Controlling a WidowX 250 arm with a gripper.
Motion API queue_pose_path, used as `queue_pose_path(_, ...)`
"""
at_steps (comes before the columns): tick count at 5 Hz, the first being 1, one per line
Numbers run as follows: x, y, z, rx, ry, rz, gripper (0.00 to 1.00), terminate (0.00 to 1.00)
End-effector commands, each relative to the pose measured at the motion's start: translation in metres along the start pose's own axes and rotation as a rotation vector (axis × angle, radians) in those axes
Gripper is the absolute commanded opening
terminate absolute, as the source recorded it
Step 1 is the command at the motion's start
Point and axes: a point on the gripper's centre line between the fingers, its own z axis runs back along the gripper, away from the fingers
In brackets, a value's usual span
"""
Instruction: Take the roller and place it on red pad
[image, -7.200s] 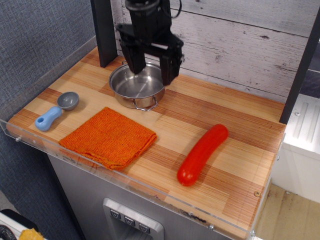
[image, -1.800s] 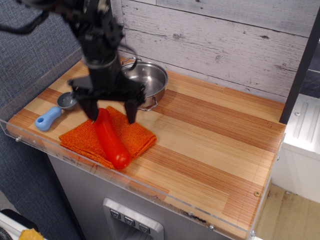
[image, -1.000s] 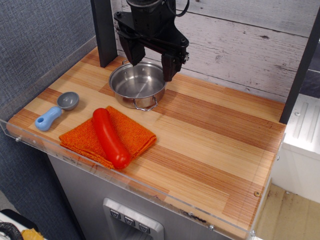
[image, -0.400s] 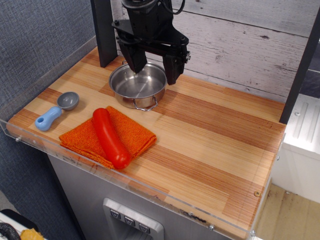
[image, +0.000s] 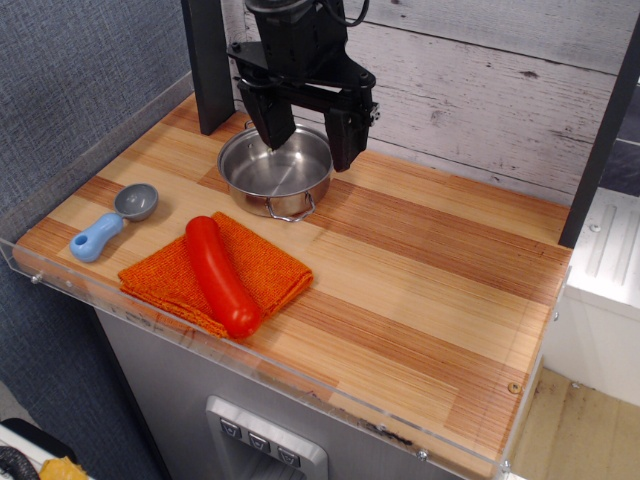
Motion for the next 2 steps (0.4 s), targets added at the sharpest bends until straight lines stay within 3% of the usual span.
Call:
queue_pose_path(1,0.0008,0.0005,0.0168,-0.035,0.025,-0.135,1.0,0.0)
queue_pose_path(2,0.0008,0.0005,0.0168,-0.035,0.025,-0.135,1.0,1.0)
